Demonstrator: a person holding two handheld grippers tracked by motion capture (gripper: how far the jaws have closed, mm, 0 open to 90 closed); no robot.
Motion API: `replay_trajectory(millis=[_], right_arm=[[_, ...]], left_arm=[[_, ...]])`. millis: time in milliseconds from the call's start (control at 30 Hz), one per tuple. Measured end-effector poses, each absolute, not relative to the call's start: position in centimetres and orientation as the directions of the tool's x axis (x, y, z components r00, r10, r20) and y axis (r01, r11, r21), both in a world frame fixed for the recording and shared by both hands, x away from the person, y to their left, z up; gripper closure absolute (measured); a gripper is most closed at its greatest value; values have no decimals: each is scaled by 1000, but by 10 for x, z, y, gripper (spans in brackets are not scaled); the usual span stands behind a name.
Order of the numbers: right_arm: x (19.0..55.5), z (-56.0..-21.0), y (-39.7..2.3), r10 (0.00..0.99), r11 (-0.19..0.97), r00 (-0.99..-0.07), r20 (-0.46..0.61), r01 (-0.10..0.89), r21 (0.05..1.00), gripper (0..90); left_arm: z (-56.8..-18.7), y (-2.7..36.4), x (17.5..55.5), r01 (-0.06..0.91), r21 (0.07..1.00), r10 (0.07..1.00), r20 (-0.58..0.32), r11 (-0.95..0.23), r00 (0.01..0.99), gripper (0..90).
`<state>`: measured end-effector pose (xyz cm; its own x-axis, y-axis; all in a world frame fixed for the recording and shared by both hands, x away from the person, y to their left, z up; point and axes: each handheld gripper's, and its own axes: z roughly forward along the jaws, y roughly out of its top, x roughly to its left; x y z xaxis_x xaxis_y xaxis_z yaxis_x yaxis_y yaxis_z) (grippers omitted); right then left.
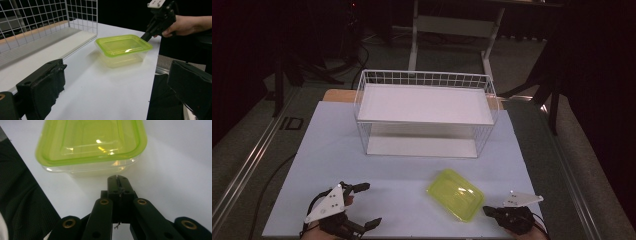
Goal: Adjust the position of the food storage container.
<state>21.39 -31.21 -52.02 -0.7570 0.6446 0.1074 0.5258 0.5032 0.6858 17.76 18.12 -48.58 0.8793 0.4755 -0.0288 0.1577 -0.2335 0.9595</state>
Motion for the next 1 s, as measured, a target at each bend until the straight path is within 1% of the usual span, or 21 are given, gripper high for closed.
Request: replay_trajectory(millis=[167,333,533,800,933,1000], right_arm=[[225,-527,-306,660,504,-741,127,562,656,899],[237,-530,-299,657,501,-742,133,562,658,900],[253,-532,-287,662,505,-741,114,554,662,900],[282,-525,-271,675,489,-733,87,532,691,900],[294,-524,-262,667,523,-744,53,517,677,900],[298,-525,-258,670,520,-740,56,522,676,900]], left_arm=[[-486,180,177,157,959,471,-28,-237,882,23],[-486,180,177,155,958,469,-26,-239,883,23],[-487,179,177,158,957,468,-28,-242,883,23],[-488,179,177,164,956,466,-32,-245,884,23],[-490,178,178,167,954,464,-34,-248,885,23],[-490,178,178,168,954,464,-36,-248,885,23]])
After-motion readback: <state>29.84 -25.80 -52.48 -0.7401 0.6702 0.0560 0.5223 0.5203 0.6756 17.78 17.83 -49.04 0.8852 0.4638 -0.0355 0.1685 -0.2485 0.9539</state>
